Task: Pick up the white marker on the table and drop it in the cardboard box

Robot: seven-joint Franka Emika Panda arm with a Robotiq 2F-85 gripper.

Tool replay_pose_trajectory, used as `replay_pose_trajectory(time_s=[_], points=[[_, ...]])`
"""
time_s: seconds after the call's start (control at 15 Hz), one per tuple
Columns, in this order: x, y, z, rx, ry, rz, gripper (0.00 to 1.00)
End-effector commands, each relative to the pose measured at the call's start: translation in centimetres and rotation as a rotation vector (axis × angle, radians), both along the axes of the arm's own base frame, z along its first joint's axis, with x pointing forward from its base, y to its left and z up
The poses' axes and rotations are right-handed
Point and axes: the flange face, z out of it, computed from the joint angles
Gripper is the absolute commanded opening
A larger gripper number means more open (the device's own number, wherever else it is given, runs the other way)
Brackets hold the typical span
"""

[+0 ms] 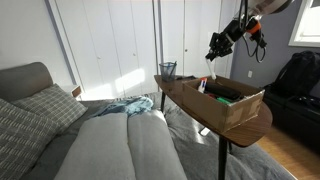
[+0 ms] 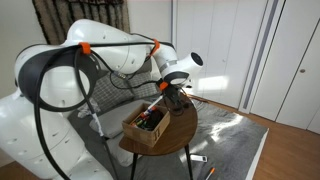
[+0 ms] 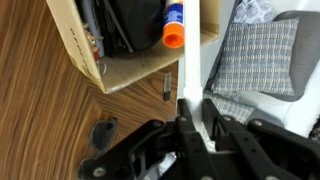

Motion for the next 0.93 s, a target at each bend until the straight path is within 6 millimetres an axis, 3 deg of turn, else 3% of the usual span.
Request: replay_pose_trajectory(time_s=[0.0, 0.13, 0.2, 0.27, 0.33, 0.53, 0.67, 0.73, 0.87], points=[[-1.5, -1.1, -1.0, 0.051, 0.017, 0.084, 0.05], [-1.1, -0.8, -1.6, 0.050, 0.064, 0.160, 0.05], [-1.1, -0.8, -1.9, 0.047, 0.088, 0.185, 0.11], [-1.1, -0.9, -2.2, 0.046, 0.115, 0.203, 0.44], [-1.2, -1.1, -2.4, 0.043, 0.135, 0.210, 0.45], [-0.6, -1.9, -2.4, -0.003, 0.169, 0.211, 0.64], [0.0, -2.0, -1.0, -0.066, 0.065, 0.169, 0.78], [-0.5, -2.0, -2.4, -0.016, 0.119, 0.183, 0.61], [0.0, -2.1, -1.6, -0.039, 0.083, 0.168, 0.74]])
